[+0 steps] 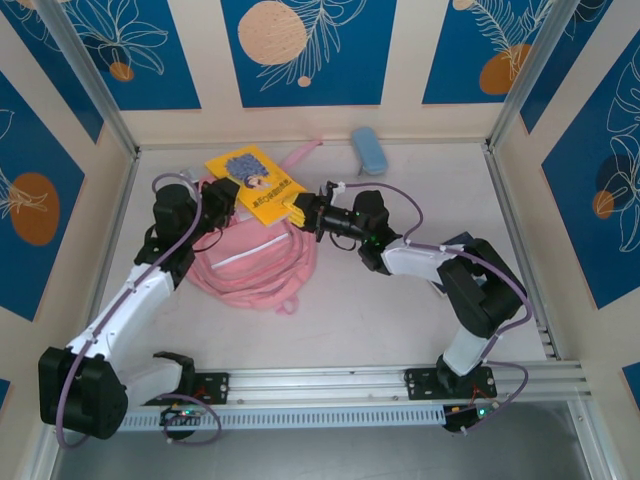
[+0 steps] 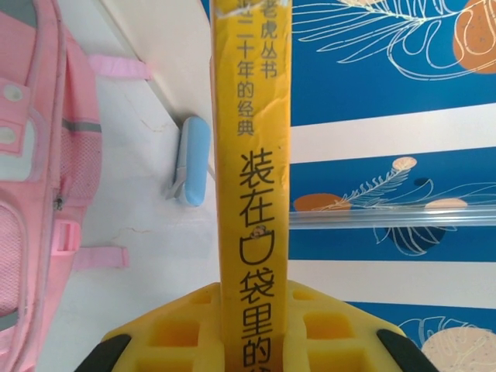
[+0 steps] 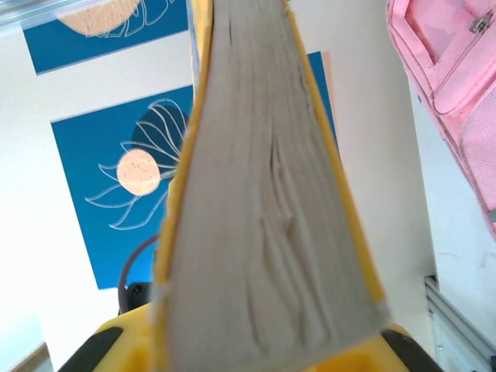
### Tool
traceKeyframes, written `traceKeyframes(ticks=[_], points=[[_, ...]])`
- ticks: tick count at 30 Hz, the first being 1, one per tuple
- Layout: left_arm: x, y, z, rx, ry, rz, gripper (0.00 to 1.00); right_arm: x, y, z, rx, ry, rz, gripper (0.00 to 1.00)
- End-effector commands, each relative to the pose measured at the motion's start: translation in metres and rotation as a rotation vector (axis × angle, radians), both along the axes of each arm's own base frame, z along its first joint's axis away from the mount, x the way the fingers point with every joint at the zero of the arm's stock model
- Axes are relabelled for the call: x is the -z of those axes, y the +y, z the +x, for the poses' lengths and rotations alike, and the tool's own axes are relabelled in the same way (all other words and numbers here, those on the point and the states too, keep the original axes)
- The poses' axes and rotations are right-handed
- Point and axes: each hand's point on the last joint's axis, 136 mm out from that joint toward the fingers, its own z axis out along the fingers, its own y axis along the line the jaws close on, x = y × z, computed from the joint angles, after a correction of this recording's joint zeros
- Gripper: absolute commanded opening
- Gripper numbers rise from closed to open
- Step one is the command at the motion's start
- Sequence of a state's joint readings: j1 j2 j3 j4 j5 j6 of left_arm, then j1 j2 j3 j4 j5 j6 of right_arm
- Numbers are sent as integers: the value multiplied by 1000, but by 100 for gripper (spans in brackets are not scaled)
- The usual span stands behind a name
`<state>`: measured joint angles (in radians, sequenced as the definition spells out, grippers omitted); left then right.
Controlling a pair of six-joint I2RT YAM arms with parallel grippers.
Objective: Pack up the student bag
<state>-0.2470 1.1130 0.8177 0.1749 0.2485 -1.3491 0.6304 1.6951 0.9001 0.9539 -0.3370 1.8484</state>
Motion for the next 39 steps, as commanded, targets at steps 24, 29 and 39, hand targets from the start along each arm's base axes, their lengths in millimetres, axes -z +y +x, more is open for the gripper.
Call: traceKeyframes(ticks=[24,29,39], points=[[114,-17,-86,641,232,1139,91,4,-204,-33,385,-275,-817,0],[140,-36,-81,762,267,1336,83,6,-216,-36,408,-254,-830,0],[193,-38,-66,892,418,1588,62,21,-219,-37,398,-215,-821,0]])
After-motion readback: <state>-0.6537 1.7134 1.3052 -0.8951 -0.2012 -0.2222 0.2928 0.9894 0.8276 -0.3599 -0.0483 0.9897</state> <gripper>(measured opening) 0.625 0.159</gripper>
